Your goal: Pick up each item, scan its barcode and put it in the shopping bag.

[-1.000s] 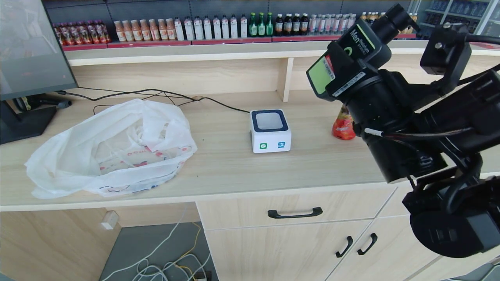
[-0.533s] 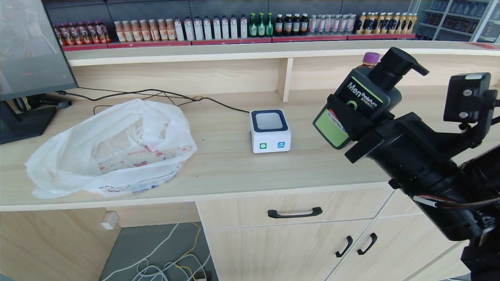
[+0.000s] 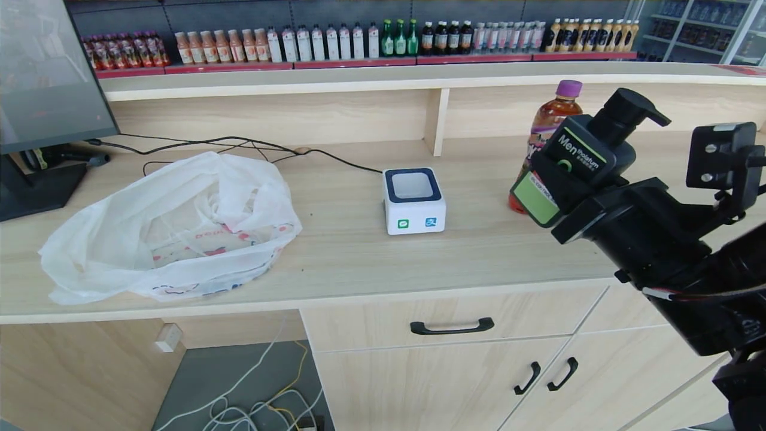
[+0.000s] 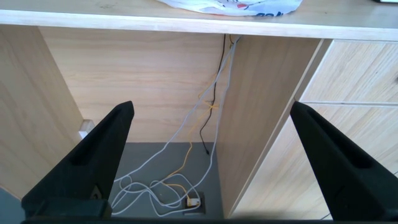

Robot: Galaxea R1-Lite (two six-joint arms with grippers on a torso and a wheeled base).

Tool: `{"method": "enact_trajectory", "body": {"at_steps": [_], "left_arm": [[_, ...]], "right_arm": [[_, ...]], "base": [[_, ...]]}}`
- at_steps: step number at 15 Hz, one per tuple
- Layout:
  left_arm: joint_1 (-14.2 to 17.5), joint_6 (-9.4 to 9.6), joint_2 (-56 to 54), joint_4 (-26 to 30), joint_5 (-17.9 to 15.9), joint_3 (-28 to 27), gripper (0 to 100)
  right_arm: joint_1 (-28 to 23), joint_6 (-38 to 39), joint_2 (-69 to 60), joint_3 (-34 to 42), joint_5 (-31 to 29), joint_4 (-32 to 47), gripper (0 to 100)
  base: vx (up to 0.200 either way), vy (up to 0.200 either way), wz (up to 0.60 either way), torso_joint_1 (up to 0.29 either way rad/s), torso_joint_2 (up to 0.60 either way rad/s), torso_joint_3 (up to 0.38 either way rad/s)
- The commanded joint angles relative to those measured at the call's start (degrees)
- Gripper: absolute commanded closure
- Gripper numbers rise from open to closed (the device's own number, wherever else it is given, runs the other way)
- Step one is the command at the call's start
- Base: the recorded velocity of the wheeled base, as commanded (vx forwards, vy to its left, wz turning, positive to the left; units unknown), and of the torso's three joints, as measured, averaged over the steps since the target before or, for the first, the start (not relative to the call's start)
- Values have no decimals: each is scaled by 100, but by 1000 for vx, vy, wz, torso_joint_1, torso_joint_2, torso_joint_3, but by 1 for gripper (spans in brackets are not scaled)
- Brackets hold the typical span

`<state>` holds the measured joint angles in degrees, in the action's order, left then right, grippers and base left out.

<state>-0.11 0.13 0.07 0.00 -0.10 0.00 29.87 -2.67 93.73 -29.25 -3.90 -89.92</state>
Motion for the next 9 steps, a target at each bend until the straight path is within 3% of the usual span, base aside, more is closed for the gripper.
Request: {"method": "enact_trajectory", "body": {"at_steps": [1, 9], "left_arm": [[2, 4, 1, 0, 1, 0, 0], [2, -5, 1, 0, 1, 0, 0]], "right_arm": [[-25, 38, 40, 50, 3, -8, 100], [-34, 135, 84, -2, 3, -8, 100]], "base": [[0, 0, 0, 0, 0, 0], [0, 0, 0, 0, 0, 0]]}}
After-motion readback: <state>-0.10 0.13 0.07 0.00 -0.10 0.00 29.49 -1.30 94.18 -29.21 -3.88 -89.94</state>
